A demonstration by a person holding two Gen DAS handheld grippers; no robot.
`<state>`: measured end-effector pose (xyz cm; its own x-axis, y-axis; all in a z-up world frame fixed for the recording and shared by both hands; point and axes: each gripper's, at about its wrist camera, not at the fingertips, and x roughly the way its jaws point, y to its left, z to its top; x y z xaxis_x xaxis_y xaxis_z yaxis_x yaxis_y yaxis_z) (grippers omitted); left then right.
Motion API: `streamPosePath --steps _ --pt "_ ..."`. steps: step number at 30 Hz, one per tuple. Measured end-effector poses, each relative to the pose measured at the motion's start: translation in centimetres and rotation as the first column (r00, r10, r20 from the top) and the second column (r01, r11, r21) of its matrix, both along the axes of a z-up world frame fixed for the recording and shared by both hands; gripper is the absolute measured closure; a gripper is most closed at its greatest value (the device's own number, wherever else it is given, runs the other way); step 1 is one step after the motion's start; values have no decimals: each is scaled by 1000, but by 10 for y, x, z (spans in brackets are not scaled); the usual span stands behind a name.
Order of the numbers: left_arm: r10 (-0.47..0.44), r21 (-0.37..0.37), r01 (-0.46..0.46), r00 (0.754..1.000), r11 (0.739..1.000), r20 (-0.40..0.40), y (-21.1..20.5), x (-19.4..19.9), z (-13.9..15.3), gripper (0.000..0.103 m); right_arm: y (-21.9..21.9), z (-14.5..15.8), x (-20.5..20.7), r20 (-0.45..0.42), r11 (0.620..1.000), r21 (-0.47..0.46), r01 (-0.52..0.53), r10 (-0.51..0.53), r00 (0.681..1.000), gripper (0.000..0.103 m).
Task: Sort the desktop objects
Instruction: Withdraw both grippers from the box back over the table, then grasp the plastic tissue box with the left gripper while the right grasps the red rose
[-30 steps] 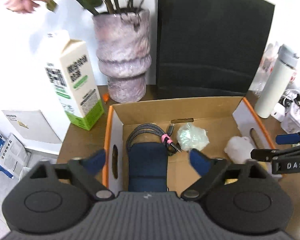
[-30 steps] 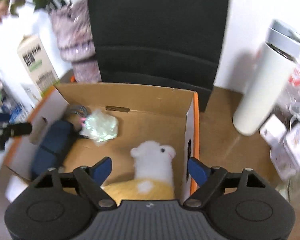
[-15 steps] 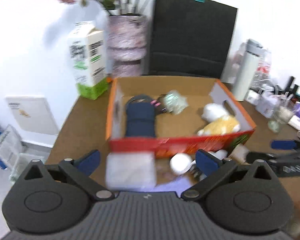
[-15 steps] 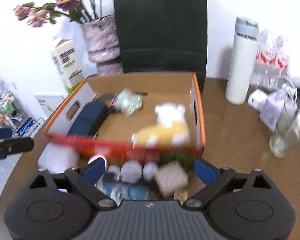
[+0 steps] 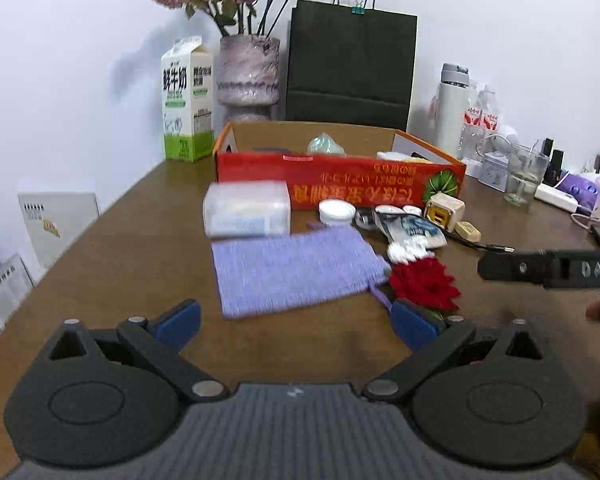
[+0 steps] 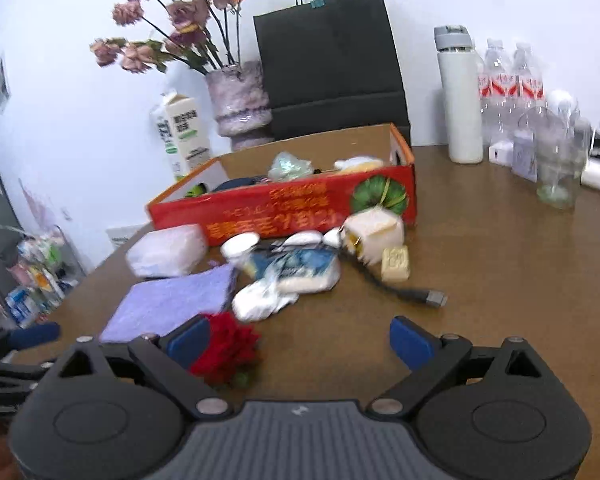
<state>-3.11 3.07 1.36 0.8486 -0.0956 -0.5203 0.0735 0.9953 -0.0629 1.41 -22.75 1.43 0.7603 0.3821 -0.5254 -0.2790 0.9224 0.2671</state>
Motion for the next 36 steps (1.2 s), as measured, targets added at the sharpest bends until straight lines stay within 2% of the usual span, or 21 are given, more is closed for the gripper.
streamPosePath --steps 2,5,8,14,20,25,26,28,29,31,33,36 --pt "14 -24 -15 1000 1000 -11 3 -1 -3 0 1 -5 -10 -24 1000 24 -12 13 1000 7" --pt "16 -57 -16 1000 998 1 9 -3 -6 0 9 -8 -23 -2 1000 -15 -19 19 1000 7" --pt "20 -77 -22 999 997 -26 12 3 -9 0 17 -11 -23 -2 998 -55 -34 33 999 7" --pt "33 -169 -48 995 984 -93 24 12 -13 0 20 -12 -26 14 997 -81 -12 13 1000 7" --pt "17 -119 -22 999 993 -50 12 6 -11 0 20 -12 -25 20 996 -81 -29 31 999 10" --pt "49 -161 -58 997 985 -63 21 8 -11 0 31 -2 -22 54 991 15 -134 133 990 12" --pt "68 -171 -78 996 982 -60 24 8 -11 0 37 0 -17 48 990 17 -138 137 989 12" --pt "115 -173 -123 992 977 -54 30 10 -7 0 55 3 -2 36 989 -36 -145 146 989 16" --pt "133 -141 -139 990 980 -47 30 14 -3 0 64 3 4 30 986 -75 -152 154 988 23" --pt "174 1 -174 985 985 -2 25 28 12 0 76 0 10 14 976 -117 -184 186 982 32" --pt "201 88 -205 978 975 48 18 43 22 0 80 -6 10 1 974 -111 -199 200 980 36" --pt "76 203 -91 994 975 81 -5 80 28 0 80 -11 7 -2 972 -150 -178 180 984 49"
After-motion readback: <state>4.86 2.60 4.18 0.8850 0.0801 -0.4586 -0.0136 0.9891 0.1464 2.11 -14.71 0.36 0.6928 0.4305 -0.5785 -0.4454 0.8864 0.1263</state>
